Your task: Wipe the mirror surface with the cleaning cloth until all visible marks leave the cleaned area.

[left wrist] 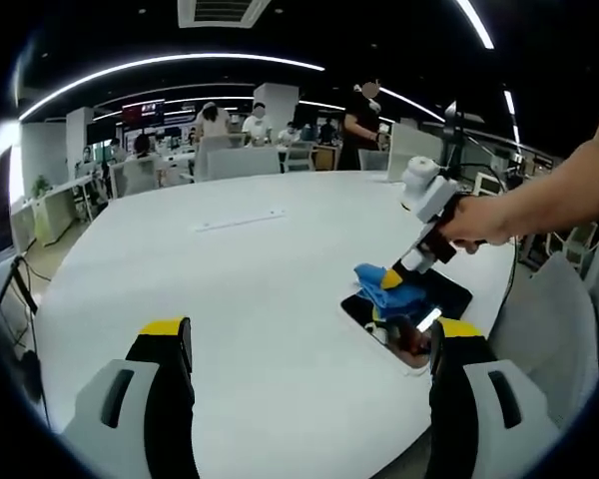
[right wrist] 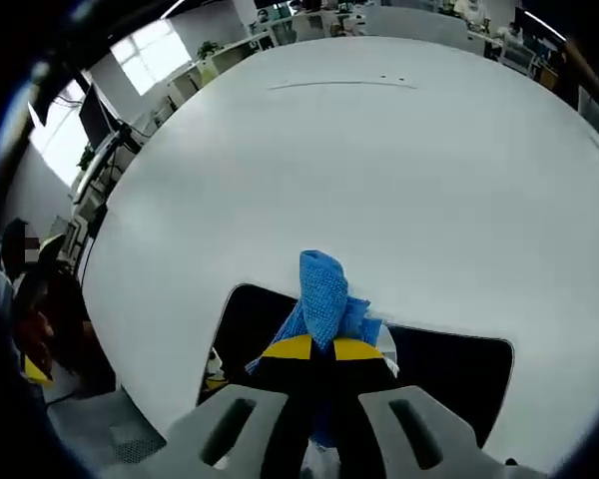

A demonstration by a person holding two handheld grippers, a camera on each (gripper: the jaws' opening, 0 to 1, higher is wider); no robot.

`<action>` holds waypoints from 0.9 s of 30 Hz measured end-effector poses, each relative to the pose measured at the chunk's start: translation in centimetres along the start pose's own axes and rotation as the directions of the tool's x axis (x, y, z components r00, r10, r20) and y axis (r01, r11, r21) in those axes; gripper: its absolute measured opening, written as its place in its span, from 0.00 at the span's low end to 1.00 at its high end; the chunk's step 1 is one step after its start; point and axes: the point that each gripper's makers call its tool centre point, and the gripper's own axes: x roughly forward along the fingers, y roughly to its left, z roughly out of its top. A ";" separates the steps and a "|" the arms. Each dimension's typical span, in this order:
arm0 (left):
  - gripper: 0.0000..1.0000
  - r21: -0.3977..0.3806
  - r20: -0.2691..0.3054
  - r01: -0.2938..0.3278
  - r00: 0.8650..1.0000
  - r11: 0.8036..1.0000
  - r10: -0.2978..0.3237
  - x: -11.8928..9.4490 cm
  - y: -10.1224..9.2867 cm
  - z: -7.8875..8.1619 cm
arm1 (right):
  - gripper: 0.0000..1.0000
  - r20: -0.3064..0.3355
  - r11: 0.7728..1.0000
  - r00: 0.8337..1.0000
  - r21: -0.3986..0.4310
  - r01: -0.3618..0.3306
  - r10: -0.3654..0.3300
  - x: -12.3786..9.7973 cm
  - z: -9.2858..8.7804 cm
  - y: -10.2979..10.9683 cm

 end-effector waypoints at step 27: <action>0.99 -0.027 0.006 -0.022 1.000 0.999 0.022 0.3 0.4 -0.1 | 0.00 -0.007 1.000 1.000 -0.001 -0.010 0.010 -0.5 -0.5 -1.4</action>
